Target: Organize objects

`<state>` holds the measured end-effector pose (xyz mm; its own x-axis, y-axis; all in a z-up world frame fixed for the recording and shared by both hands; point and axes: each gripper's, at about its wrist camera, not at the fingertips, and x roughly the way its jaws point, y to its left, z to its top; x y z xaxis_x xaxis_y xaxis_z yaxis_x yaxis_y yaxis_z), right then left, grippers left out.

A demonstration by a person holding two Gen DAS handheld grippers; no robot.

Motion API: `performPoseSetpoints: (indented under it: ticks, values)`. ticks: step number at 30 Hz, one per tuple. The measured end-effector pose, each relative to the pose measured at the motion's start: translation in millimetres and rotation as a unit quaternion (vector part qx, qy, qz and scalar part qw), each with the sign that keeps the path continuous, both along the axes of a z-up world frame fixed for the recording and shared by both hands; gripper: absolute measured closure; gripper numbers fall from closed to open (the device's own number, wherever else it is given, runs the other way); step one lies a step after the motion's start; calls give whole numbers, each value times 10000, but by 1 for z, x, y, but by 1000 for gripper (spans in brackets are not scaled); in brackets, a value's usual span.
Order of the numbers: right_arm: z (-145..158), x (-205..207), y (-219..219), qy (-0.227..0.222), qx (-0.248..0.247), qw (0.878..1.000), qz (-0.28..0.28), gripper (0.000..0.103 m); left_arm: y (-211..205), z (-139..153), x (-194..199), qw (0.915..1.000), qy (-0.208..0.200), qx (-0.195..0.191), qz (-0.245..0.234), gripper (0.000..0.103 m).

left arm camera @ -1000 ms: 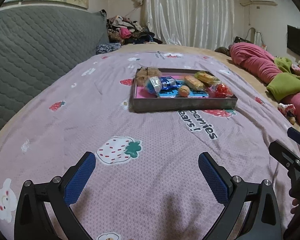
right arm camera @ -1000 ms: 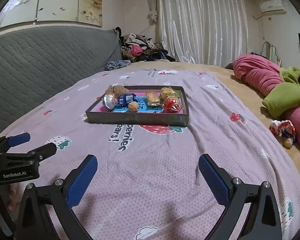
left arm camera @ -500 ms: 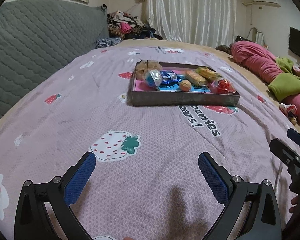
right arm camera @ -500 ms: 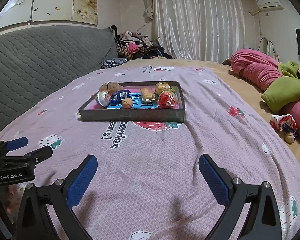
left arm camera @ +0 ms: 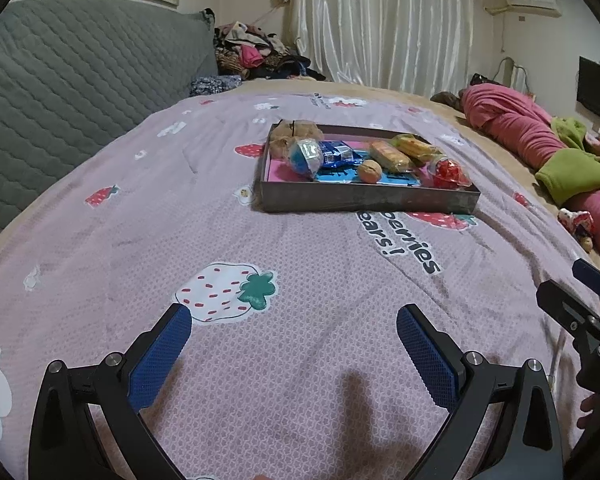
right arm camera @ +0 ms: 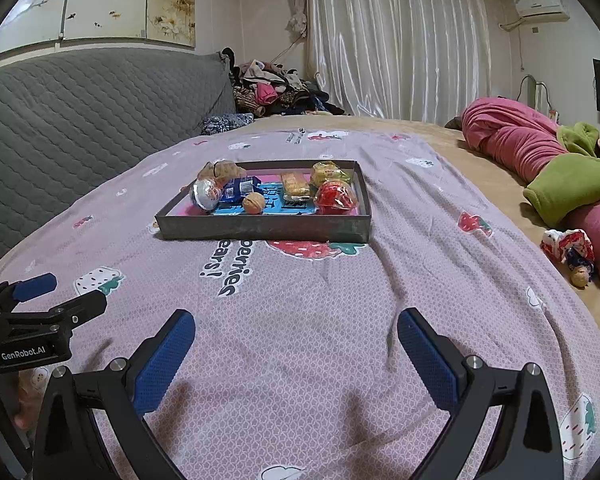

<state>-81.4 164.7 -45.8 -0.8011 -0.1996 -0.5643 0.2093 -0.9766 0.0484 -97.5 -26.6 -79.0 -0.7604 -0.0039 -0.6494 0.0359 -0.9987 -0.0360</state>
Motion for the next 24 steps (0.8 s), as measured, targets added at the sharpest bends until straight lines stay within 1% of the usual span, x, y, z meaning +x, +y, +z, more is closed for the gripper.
performPoseSetpoints:
  ticks: [11,16,21,24]
  values:
    - [1,-2,-3,50,56,10000,21,1,1,4,1,10000,62,-59,-19,1]
    - [0,-2,-4,28,86,10000,23,1,3,4,1,9998,62,-167,34,1]
    - [-1,-3,-5,14,119,9999,35,1,3,4,0,9999,66,-116,-23,1]
    - [-1,-3,-7,5,140,9999,47,1,4,6,1,9997,118,-195,-33,1]
